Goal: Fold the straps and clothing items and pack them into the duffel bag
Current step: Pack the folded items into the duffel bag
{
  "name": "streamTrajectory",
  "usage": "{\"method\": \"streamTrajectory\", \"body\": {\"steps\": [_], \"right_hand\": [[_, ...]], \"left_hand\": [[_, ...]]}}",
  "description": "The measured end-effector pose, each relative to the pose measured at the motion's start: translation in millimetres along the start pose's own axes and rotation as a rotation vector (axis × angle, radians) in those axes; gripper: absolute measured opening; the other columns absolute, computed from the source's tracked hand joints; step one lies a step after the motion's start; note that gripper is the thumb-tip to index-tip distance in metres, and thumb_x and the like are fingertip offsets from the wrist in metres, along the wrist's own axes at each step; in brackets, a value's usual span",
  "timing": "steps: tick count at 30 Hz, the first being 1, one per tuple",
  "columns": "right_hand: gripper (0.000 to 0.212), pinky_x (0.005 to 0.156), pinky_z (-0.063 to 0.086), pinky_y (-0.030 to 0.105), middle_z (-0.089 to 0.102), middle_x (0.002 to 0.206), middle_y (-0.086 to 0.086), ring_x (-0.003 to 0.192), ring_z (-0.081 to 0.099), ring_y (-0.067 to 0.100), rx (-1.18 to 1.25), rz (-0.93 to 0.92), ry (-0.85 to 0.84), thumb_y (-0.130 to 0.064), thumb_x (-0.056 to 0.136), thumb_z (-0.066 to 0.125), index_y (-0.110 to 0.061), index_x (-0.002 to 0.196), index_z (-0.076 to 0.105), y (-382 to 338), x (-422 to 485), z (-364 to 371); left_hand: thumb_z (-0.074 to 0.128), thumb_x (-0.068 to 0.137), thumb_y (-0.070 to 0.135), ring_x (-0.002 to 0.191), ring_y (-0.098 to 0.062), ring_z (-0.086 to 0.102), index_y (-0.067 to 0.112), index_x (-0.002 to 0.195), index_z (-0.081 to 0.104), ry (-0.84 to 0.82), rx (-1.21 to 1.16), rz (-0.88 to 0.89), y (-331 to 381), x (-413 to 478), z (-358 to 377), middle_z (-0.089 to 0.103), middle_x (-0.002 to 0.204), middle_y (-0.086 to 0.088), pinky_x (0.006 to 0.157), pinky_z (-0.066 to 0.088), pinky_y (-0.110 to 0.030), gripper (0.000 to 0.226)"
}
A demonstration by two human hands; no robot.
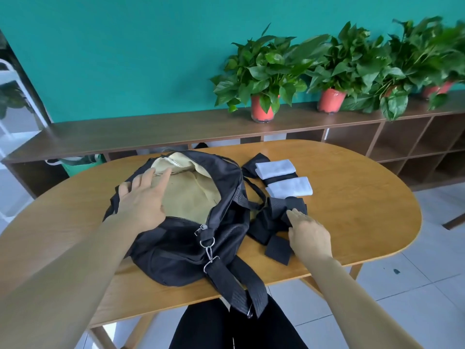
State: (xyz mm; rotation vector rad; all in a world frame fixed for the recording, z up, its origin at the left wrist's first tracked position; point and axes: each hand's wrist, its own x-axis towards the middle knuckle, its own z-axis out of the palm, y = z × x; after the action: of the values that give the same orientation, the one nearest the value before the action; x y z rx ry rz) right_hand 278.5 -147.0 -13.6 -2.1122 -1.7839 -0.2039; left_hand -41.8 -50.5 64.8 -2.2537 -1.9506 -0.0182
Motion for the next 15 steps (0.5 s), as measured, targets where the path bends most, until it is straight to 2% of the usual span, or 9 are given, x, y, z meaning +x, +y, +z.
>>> {"method": "streamTrajectory", "body": {"steps": [1, 3, 4, 6, 7, 9, 12, 14, 15], "right_hand": [[0.03, 0.051, 0.05, 0.026, 0.07, 0.079, 0.004, 0.07, 0.069, 0.025, -0.016, -0.002, 0.034, 0.008, 0.061, 0.076, -0.008, 0.086, 0.069, -1, 0, 1], [0.026, 0.041, 0.039, 0.02, 0.067, 0.068, 0.003, 0.055, 0.064, 0.023, -0.008, 0.0, 0.098, 0.01, 0.058, 0.077, -0.008, 0.075, 0.066, -5, 0, -3], [0.025, 0.04, 0.029, 0.016, 0.064, 0.063, 0.003, 0.047, 0.057, 0.022, 0.002, 0.004, 0.134, 0.011, 0.058, 0.075, -0.007, 0.072, 0.064, -7, 0, -7], [0.026, 0.045, 0.019, 0.008, 0.062, 0.058, 0.003, 0.041, 0.046, 0.02, 0.002, 0.03, 0.2, 0.013, 0.059, 0.074, -0.007, 0.071, 0.064, -14, 3, -17], [0.026, 0.046, 0.013, 0.007, 0.063, 0.06, 0.004, 0.042, 0.046, 0.019, -0.004, 0.034, 0.23, 0.013, 0.06, 0.073, -0.008, 0.074, 0.066, -19, 5, -23], [0.024, 0.049, 0.004, 0.009, 0.069, 0.068, 0.007, 0.049, 0.059, 0.022, -0.013, 0.009, 0.3, 0.012, 0.069, 0.068, -0.007, 0.083, 0.069, -33, 11, -29], [0.022, 0.051, 0.009, 0.007, 0.071, 0.075, 0.008, 0.06, 0.067, 0.025, 0.015, -0.117, 0.418, 0.001, 0.077, 0.053, -0.006, 0.089, 0.07, -66, 29, -31], [0.023, 0.044, 0.027, 0.013, 0.071, 0.077, 0.007, 0.063, 0.068, 0.022, 0.063, -0.263, 0.45, -0.004, 0.079, 0.05, -0.005, 0.089, 0.07, -97, 43, -23], [0.022, 0.046, 0.038, 0.018, 0.071, 0.078, 0.006, 0.067, 0.068, 0.02, 0.083, -0.344, 0.456, -0.003, 0.079, 0.051, -0.006, 0.09, 0.07, -114, 51, -15]], "left_hand": [[0.055, 0.085, 0.022, 0.14, -0.027, 0.014, 0.032, 0.15, -0.007, 0.004, -0.004, -0.009, -4, 1, 0, 0.004, 0.157, -0.006, 0.111, 0.017, -0.046, 0.091], [0.054, 0.085, 0.024, 0.139, -0.027, 0.016, 0.033, 0.15, -0.008, 0.014, -0.021, -0.03, -12, 2, 0, 0.006, 0.156, -0.006, 0.111, 0.016, -0.046, 0.09], [0.054, 0.086, 0.024, 0.139, -0.027, 0.017, 0.032, 0.15, -0.007, 0.021, -0.03, -0.045, -17, 4, 0, 0.007, 0.156, -0.006, 0.111, 0.016, -0.047, 0.089], [0.054, 0.086, 0.025, 0.14, -0.027, 0.017, 0.032, 0.151, 0.001, 0.037, -0.054, -0.08, -27, 8, 0, 0.01, 0.156, -0.006, 0.112, 0.015, -0.048, 0.084], [0.055, 0.086, 0.024, 0.14, -0.027, 0.017, 0.032, 0.149, 0.01, 0.051, -0.074, -0.094, -33, 11, 0, 0.012, 0.156, -0.006, 0.112, 0.015, -0.048, 0.078], [0.055, 0.086, 0.02, 0.14, -0.026, 0.019, 0.033, 0.139, 0.031, 0.095, -0.129, -0.108, -44, 16, 1, 0.019, 0.154, -0.005, 0.112, 0.017, -0.047, 0.06], [0.053, 0.088, 0.017, 0.141, -0.026, 0.018, 0.034, 0.12, 0.046, 0.106, -0.166, -0.094, -57, 26, 7, 0.021, 0.154, -0.005, 0.113, 0.015, -0.046, 0.037], [0.052, 0.089, 0.017, 0.142, -0.026, 0.016, 0.035, 0.116, 0.051, 0.067, -0.174, -0.089, -63, 34, 12, 0.018, 0.156, -0.005, 0.114, 0.013, -0.047, 0.032], [0.051, 0.09, 0.017, 0.143, -0.026, 0.015, 0.036, 0.116, 0.051, 0.041, -0.182, -0.087, -66, 38, 15, 0.017, 0.156, -0.004, 0.114, 0.013, -0.047, 0.032]]}}
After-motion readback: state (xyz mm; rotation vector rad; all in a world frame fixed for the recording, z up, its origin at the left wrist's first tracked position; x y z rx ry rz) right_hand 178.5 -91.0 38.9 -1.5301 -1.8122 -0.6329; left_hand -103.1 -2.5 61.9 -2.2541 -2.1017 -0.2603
